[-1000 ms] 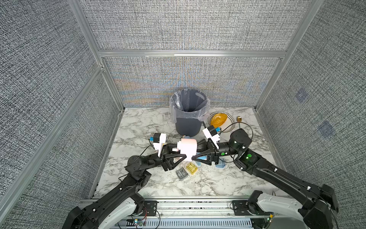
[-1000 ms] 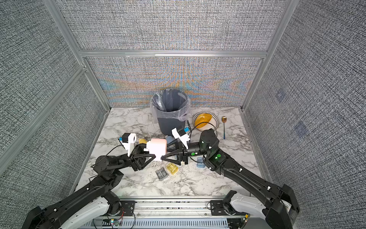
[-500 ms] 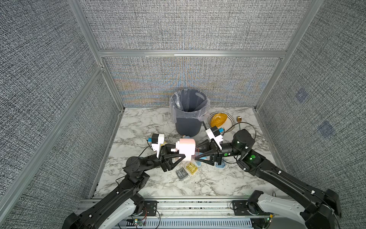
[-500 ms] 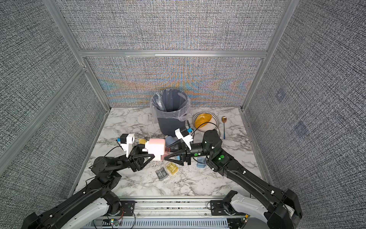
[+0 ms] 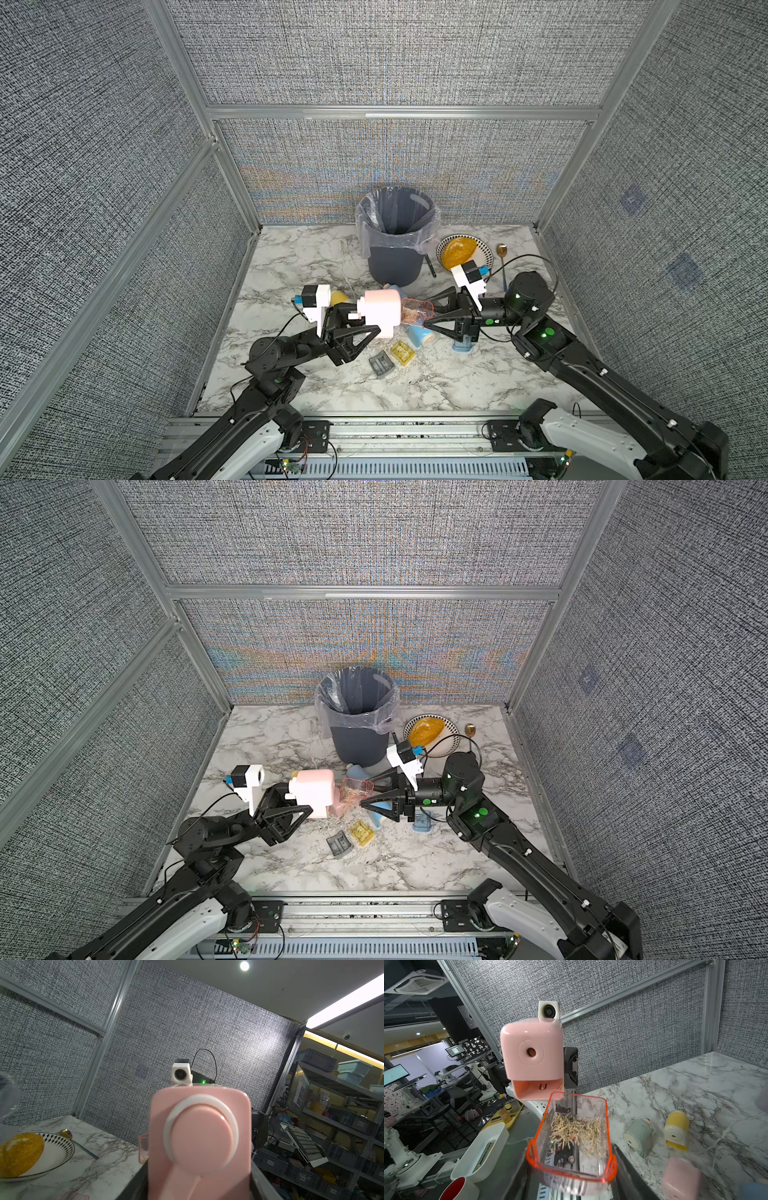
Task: Take out the pencil sharpener tray and clean the shavings
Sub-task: Open the container of the pencil sharpener, then pour the shavings into the trash bin.
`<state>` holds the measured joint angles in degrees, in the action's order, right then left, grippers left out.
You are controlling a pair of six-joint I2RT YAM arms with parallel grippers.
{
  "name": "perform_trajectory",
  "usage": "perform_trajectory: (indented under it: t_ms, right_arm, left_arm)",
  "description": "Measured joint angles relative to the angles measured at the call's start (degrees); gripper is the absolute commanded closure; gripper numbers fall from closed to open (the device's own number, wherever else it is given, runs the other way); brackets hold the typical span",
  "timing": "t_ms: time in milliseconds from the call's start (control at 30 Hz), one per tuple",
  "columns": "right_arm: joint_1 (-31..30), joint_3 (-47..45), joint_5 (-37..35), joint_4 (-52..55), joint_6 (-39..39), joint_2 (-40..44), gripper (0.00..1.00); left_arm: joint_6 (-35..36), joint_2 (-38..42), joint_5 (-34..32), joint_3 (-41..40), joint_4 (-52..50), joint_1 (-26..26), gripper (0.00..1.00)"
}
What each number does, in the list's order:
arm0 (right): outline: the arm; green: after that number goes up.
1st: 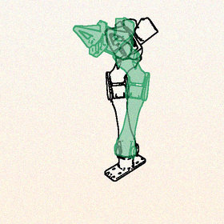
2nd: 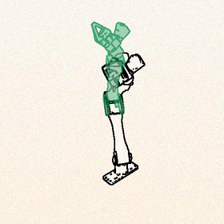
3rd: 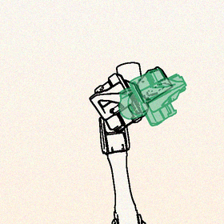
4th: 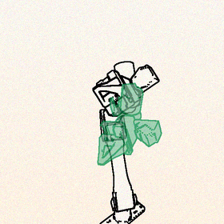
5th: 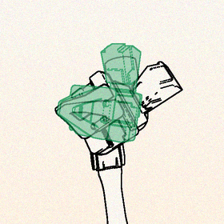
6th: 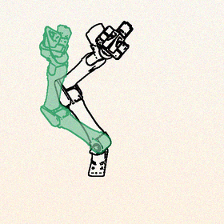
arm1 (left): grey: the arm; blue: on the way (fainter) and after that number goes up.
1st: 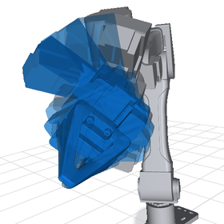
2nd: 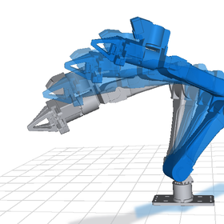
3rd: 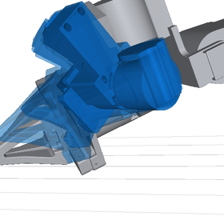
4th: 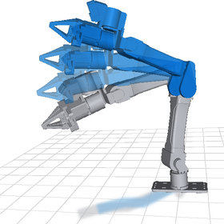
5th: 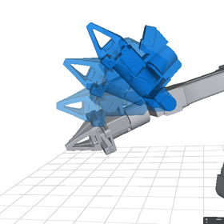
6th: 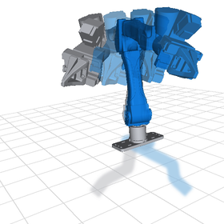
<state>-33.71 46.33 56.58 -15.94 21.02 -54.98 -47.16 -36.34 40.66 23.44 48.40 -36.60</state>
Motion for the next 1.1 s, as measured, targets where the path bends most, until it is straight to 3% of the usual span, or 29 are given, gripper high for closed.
perform_trajectory:
  t_ms: [300, 567, 767, 1100]
  right_arm:
    - [3.28, 0.46, -0.15, 0.79, -0.07, 0.02, 0.54]
    - [6.01, 6.99, -6.62, 0.02, 3.54, -6.84, 0.54]
    - [6.67, 12.41, -12.61, -4.24, 11.17, -16.06, 0.54]
    - [6.49, 21.24, -22.34, -11.82, 28.35, -28.94, 0.54]
  left_arm:
    - [4.26, 3.82, -3.63, 1.14, -8.76, 0.04, 1.0]
    - [9.7, 14.88, -9.18, -0.28, -22.12, 0.04, 1.0]
    - [11.19, 19.32, -12.17, -2.29, -27.76, 0.04, 1.0]
    - [12.7, 16.87, -15.1, -2.58, -30.01, 0.04, 1.0]
